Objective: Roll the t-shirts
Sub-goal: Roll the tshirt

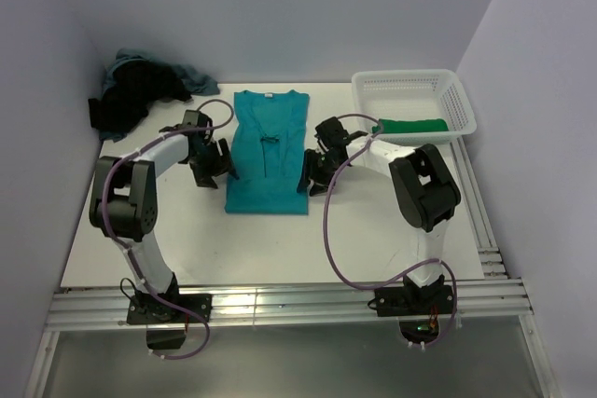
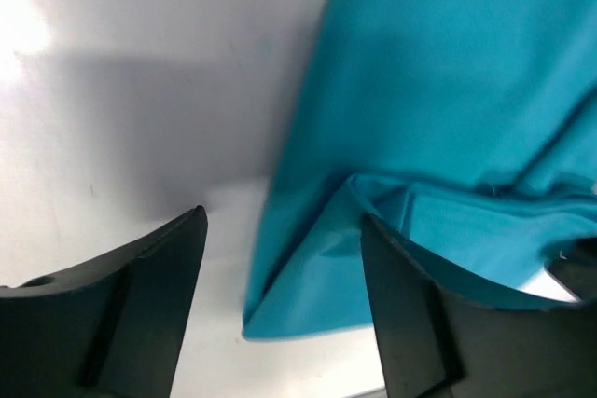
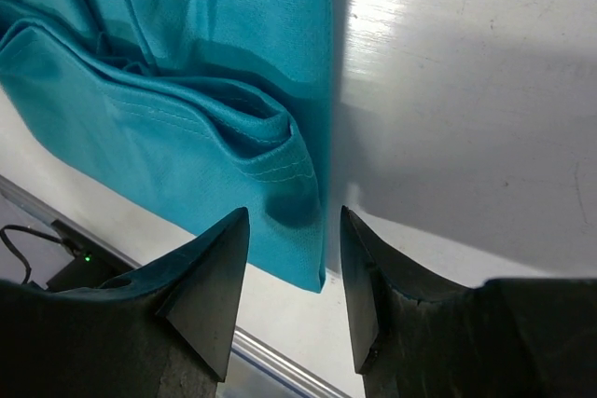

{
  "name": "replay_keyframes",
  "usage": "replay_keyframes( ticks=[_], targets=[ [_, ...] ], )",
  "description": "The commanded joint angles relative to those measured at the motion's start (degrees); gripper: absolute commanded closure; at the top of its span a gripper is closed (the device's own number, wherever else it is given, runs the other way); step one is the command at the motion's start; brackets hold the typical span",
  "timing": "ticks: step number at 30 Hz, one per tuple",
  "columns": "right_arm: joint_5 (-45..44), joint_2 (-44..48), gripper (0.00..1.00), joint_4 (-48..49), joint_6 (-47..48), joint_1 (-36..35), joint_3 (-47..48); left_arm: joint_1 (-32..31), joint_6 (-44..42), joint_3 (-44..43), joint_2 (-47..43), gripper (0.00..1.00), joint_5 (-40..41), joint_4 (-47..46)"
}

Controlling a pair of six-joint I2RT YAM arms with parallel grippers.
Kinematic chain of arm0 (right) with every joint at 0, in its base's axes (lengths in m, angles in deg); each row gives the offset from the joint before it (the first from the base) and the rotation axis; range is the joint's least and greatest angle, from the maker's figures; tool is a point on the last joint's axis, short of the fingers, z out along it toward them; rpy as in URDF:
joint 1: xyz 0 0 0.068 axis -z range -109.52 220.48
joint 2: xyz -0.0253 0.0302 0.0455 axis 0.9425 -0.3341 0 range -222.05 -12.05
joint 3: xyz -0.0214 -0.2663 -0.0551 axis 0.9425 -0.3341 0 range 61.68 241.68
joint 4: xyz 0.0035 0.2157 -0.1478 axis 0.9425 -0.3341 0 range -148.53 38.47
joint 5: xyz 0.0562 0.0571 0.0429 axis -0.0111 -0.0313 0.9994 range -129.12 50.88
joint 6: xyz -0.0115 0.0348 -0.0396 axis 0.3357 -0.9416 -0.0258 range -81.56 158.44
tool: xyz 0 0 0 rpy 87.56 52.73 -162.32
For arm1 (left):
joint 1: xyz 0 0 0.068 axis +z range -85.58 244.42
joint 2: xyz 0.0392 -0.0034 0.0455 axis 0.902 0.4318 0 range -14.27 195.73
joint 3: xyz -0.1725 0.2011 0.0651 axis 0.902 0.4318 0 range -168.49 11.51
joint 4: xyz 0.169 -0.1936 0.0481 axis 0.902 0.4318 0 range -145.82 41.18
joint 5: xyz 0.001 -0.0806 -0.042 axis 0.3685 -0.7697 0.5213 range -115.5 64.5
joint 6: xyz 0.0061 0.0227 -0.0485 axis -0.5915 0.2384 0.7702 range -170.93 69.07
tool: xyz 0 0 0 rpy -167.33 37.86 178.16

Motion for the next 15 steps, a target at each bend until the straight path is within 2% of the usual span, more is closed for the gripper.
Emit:
replay_keyframes(
  ticks=[1, 11, 15],
  targets=[
    [-0.1, 1.1, 0.48, 0.7, 1.1, -0.4, -1.6, -0.2, -0.2, 3.0, -6.5, 0.24, -3.8, -2.8],
    [3.0, 2.3, 0.5, 4.8, -1.7, -0.8, -7.0, -0.2, 2.1, 11.8, -9.1, 0.26, -10.0, -7.8],
    [3.3, 4.1, 0.5, 5.0, -2.0, -1.3, -9.0, -0.2, 1.5, 12.4, -9.3, 0.27, -10.0, -6.1]
  ],
)
